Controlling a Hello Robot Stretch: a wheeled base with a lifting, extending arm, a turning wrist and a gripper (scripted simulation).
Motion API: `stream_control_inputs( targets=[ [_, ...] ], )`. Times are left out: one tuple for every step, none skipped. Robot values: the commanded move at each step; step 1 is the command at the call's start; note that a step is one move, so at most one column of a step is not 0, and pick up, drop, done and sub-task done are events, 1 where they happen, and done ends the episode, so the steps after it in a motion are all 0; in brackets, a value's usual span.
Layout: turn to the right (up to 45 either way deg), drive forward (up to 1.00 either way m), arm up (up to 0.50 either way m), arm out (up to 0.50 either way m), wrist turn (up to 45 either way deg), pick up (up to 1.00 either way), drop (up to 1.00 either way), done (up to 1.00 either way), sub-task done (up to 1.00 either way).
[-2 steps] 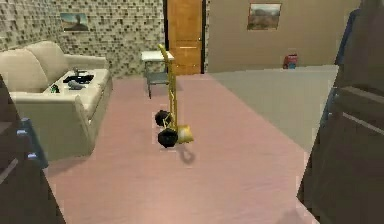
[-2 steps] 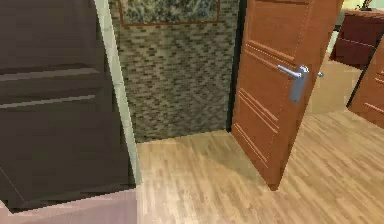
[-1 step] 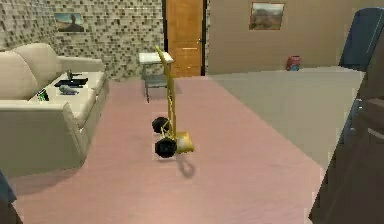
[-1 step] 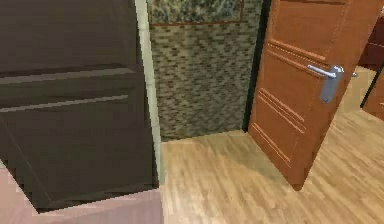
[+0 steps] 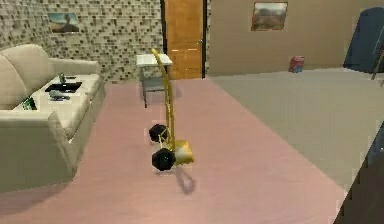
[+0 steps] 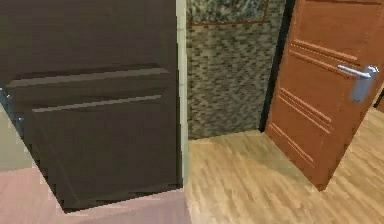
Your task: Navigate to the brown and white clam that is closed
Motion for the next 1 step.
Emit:
stream_control_inputs(
  targets=[
    [18.0, 0.0, 0.0, 0.0, 0.0, 0.0, 0.0, 0.0, 0.0]
  ],
)
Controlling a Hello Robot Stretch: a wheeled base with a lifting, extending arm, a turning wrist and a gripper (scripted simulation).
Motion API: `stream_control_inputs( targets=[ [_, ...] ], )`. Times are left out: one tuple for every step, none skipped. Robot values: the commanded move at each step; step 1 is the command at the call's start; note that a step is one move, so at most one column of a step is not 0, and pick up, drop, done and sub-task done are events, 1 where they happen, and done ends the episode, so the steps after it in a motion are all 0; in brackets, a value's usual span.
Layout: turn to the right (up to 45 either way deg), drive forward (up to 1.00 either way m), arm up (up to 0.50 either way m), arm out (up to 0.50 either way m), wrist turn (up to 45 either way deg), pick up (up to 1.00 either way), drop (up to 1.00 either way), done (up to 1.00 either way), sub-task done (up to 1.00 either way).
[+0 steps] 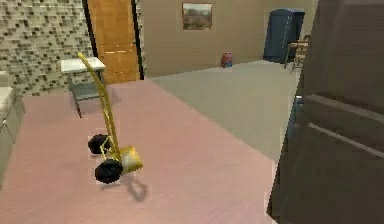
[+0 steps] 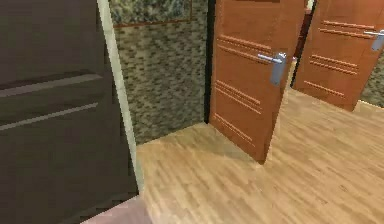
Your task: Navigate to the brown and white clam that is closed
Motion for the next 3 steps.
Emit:
stream_control_inputs(
  targets=[
    [0.0, 0.95, 0.0, 0.0, 0.0, 0.0, 0.0, 0.0, 0.0],
    [12.0, 0.0, 0.0, 0.0, 0.0, 0.0, 0.0, 0.0, 0.0],
    [0.0, 0.4, 0.0, 0.0, 0.0, 0.0, 0.0, 0.0, 0.0]
  ],
)
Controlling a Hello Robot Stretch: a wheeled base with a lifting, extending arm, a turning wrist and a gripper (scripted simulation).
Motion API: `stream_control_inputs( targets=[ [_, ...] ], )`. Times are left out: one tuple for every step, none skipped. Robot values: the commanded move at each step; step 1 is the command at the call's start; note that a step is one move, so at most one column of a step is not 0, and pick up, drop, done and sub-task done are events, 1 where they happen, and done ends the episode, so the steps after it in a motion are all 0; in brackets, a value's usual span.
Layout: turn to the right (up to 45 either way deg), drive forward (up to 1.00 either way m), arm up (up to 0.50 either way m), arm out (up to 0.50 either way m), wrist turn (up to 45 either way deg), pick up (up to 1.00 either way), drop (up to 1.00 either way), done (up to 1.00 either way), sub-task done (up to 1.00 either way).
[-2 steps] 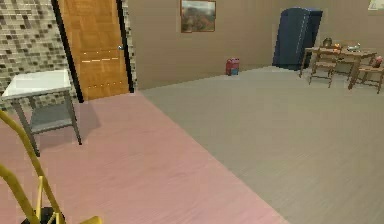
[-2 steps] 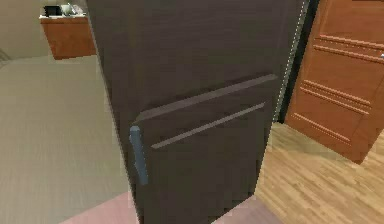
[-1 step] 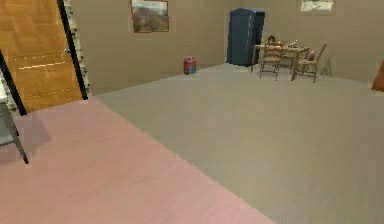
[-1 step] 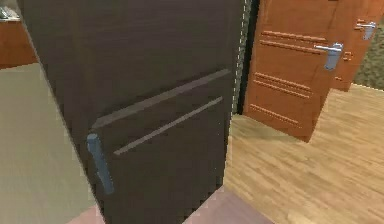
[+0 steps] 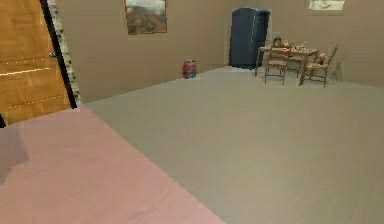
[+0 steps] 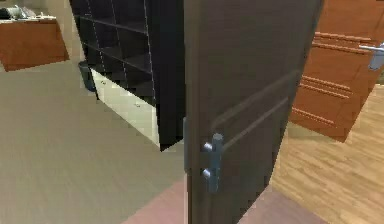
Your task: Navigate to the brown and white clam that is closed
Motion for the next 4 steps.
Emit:
stream_control_inputs(
  targets=[
    [42.0, 0.0, 0.0, 0.0, 0.0, 0.0, 0.0, 0.0, 0.0],
    [0.0, 0.65, 0.0, 0.0, 0.0, 0.0, 0.0, 0.0, 0.0],
    [6.0, 0.0, 0.0, 0.0, 0.0, 0.0, 0.0, 0.0, 0.0],
    [0.0, 1.0, 0.0, 0.0, 0.0, 0.0, 0.0, 0.0, 0.0]
  ],
)
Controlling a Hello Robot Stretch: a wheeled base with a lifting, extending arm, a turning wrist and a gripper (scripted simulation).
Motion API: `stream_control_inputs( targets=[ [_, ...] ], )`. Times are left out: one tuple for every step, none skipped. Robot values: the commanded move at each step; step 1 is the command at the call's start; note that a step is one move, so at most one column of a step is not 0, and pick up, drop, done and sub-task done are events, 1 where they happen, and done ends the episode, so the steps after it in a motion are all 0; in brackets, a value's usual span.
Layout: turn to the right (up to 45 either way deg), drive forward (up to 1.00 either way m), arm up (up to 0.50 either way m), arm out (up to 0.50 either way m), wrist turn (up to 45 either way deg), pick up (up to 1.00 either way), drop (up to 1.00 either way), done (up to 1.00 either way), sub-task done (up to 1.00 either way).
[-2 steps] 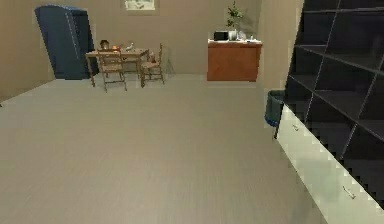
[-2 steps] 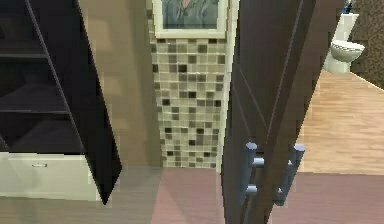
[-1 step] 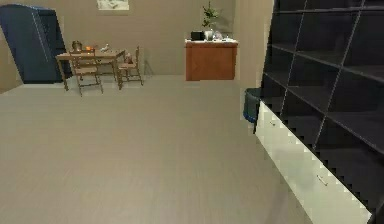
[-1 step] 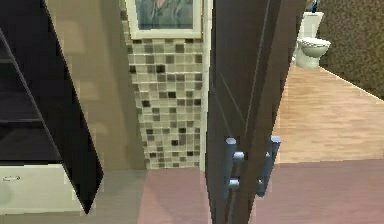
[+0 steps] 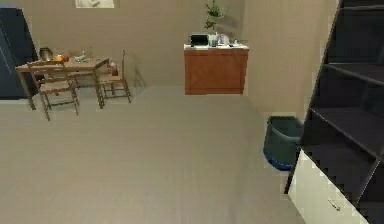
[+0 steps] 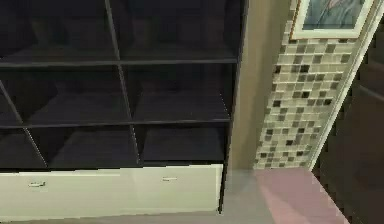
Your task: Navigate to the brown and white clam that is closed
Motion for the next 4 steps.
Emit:
stream_control_inputs(
  targets=[
    [0.0, 1.0, 0.0, 0.0, 0.0, 0.0, 0.0, 0.0, 0.0],
    [3.0, 0.0, 0.0, 0.0, 0.0, 0.0, 0.0, 0.0, 0.0],
    [0.0, 1.0, 0.0, 0.0, 0.0, 0.0, 0.0, 0.0, 0.0],
    [0.0, 1.0, 0.0, 0.0, 0.0, 0.0, 0.0, 0.0, 0.0]
  ],
)
